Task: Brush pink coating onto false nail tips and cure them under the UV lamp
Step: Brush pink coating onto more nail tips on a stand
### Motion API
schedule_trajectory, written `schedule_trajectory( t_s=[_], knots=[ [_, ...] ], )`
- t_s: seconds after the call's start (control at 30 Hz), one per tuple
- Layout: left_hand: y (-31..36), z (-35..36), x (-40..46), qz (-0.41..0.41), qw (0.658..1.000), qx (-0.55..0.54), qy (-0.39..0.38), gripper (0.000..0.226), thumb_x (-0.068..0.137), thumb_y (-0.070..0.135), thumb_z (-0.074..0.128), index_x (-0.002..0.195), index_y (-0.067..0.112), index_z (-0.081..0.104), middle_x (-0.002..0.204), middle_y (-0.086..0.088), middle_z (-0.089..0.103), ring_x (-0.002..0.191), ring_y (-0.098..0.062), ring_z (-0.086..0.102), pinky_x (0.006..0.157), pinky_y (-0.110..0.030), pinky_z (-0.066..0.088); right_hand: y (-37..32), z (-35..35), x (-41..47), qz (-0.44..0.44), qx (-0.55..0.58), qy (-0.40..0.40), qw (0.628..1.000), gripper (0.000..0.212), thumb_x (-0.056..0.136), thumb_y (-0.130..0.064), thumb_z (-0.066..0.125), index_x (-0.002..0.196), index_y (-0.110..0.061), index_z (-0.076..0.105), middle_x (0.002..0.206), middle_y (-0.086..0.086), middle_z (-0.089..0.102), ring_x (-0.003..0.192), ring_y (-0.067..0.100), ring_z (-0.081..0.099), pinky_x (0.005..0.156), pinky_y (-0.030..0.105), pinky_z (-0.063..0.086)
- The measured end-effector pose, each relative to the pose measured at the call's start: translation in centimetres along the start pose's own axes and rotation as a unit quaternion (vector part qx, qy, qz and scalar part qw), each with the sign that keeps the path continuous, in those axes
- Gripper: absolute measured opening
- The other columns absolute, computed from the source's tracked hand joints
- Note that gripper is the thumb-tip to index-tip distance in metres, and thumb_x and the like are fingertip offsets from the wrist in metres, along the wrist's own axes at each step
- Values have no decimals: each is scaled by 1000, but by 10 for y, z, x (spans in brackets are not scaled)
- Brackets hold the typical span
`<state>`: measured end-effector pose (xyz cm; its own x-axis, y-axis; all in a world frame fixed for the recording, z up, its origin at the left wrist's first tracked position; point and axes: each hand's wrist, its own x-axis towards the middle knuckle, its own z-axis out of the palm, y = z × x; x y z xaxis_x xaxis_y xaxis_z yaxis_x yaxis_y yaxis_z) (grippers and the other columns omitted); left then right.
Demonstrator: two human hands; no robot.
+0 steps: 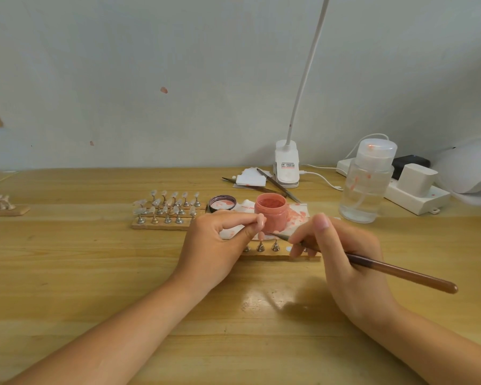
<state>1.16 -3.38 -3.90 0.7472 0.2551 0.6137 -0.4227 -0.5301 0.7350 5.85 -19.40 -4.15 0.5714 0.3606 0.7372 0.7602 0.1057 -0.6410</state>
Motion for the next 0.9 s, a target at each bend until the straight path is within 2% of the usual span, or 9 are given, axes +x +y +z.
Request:
schedule_trajectory(
  t_s=[0.13, 0.23, 0.3, 0.37, 0.43, 0.6, 0.77, 0.9],
  knots=[
    [-3, 0, 1, 23, 999, 25, 0, 19, 76, 4, 68, 88, 19, 70, 81, 14, 67, 84, 6, 60, 78, -4, 39, -3, 2, 2, -8, -12, 7, 1000, 21, 92, -30, 40, 87, -29, 61, 70, -17, 63, 67, 2, 61, 63, 11, 44],
    [-4, 0, 1, 23, 999, 37, 8, 23, 76, 0, 69, 87, 20, 70, 80, 13, 67, 85, 8, 59, 78, -3, 37, -3, 3, 3, -17, -64, -3, 998, 12, 88, -28, 46, 94, -29, 57, 80, -23, 64, 75, -2, 61, 68, 7, 42],
    [-4, 1, 1, 19, 999, 43, 12, 23, 76, 0, 69, 86, 20, 70, 80, 11, 67, 84, 6, 59, 78, -3, 37, -2, 1, 3, -31, -102, -21, 994, 17, 87, -28, 48, 88, -21, 64, 82, -17, 65, 76, 3, 60, 68, 12, 44],
    [-4, 1, 1, 14, 999, 46, 16, 24, 76, 0, 69, 85, 22, 70, 80, 12, 66, 85, 9, 58, 78, -2, 36, 1, 0, 2, -36, -121, -33, 991, 24, 87, -29, 49, 82, -14, 67, 78, -7, 65, 75, 9, 60, 66, 25, 47],
    [-4, 1, 1, 10, 999, 44, 18, 27, 75, -1, 69, 85, 24, 69, 79, 14, 66, 85, 13, 57, 77, 0, 36, 3, -1, 2, -46, -122, -37, 991, 28, 88, -28, 47, 79, -11, 68, 76, -4, 65, 75, 13, 60, 65, 31, 46],
    [-5, 1, 0, 11, 998, 52, 23, 28, 74, -3, 70, 88, 20, 69, 77, 17, 64, 82, 14, 57, 75, 0, 36, 5, 1, 5, -84, -150, -45, 984, 29, 91, -26, 47, 80, -13, 71, 81, -10, 65, 78, 7, 60, 67, 24, 46],
    [-5, 1, 0, -2, 998, 53, 20, 27, 74, -2, 70, 83, 24, 70, 77, 16, 65, 82, 14, 57, 75, 1, 35, 10, -1, 3, -106, -151, -37, 982, 40, 93, -24, 41, 67, -9, 68, 69, -3, 63, 67, 15, 58, 58, 35, 43],
    [-4, 1, 0, -1, 999, 49, 21, 27, 74, -3, 70, 85, 21, 69, 76, 15, 65, 80, 13, 57, 74, 0, 36, 8, 2, 6, -129, -150, -18, 980, 35, 93, -23, 43, 76, -10, 70, 82, -13, 63, 75, 10, 59, 65, 26, 45]
  ],
)
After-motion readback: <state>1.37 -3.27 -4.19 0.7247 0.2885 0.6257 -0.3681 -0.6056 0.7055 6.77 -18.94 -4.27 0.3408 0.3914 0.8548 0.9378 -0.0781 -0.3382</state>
